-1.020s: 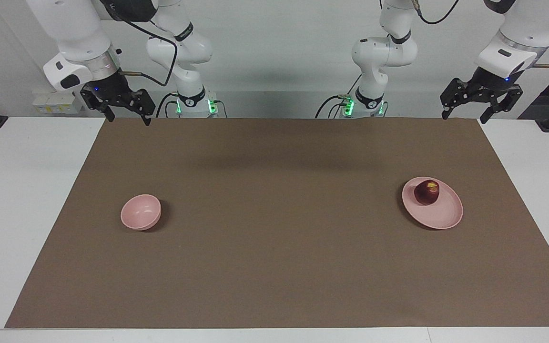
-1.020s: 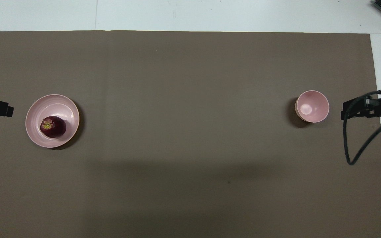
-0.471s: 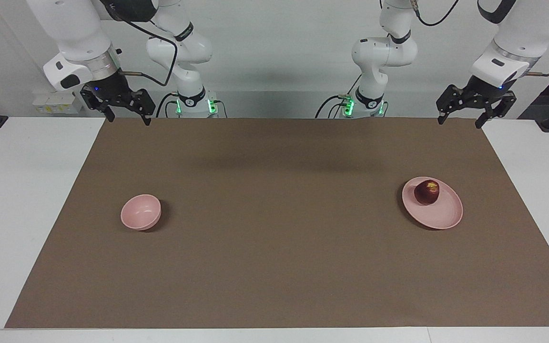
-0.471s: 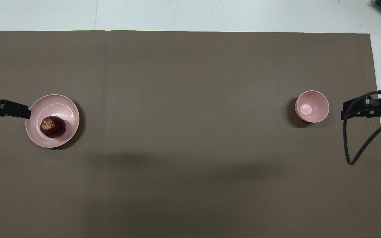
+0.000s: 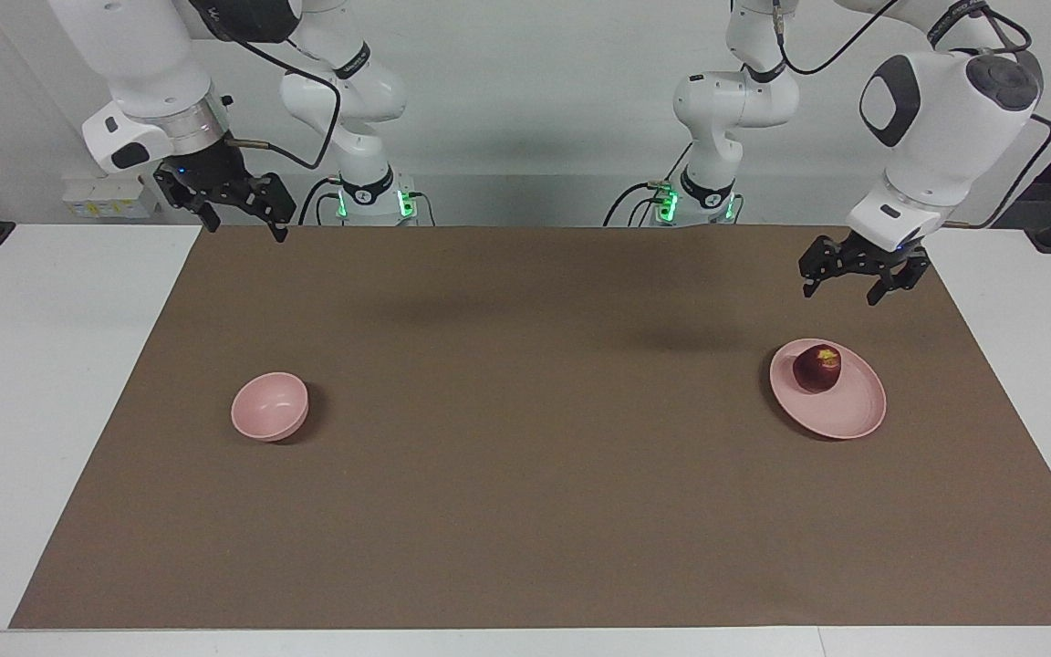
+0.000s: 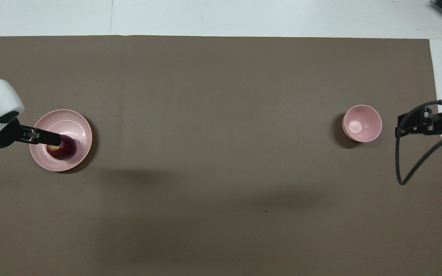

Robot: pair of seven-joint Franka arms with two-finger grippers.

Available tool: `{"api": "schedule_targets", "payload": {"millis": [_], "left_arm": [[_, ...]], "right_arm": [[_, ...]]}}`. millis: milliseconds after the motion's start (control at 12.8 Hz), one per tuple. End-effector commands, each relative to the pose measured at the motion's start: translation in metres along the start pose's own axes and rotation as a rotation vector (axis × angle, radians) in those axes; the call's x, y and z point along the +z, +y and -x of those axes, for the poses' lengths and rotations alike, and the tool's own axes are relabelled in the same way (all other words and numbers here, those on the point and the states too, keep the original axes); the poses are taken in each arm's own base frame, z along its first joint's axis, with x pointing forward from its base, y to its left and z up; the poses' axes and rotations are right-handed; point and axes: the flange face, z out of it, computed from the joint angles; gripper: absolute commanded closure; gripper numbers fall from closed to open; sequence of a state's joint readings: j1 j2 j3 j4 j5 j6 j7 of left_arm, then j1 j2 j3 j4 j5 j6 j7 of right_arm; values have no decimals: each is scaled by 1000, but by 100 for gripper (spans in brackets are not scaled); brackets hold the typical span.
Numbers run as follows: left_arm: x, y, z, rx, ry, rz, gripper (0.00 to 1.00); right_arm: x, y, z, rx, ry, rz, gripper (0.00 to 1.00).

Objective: Move apple from plate to bowl
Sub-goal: 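Reach the left gripper down onto the red apple on the plate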

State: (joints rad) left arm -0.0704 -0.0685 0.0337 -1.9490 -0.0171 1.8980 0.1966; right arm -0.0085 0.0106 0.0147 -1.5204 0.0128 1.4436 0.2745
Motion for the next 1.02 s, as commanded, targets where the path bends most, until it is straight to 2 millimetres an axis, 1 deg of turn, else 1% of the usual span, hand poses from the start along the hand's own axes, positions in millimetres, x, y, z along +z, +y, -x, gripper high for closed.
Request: {"api": "schedule_targets", "payload": {"millis": [0,78,157,235,471,549,627,706,784,863,941], "left_arm": [[26,-1,16,12,40,-9,0],[39,-1,17,11,50,-12,0],[52,-2,18,9,64,-15,0],[64,-3,19,7,71,-17,0],[98,-9,22,17,83,-23,0],[107,-12,21,36,93,-27,0],[112,-19,20,48,100,-32,0],[120,-27,19,39,101,-34,0],[124,-30,17,38,114,-39,0],[130,-38,16,25,118,-43,0],[136,-41,14,22,123,-46,0]], "right_arm": [[8,8,6,162,-64,-99,0],[17,7,9,216,-107,-131,0],[22,12,12,262,-135,-161,0],[24,12,17,268,-139,-164,0],[25,8,19,282,-137,-162,0],[28,9,22,282,-142,-161,0],[29,6,22,300,-140,-161,0],[29,5,22,365,-124,-164,0],[34,5,24,420,-109,-170,0],[39,4,30,438,-98,-177,0],[46,3,34,441,-100,-177,0]]}}
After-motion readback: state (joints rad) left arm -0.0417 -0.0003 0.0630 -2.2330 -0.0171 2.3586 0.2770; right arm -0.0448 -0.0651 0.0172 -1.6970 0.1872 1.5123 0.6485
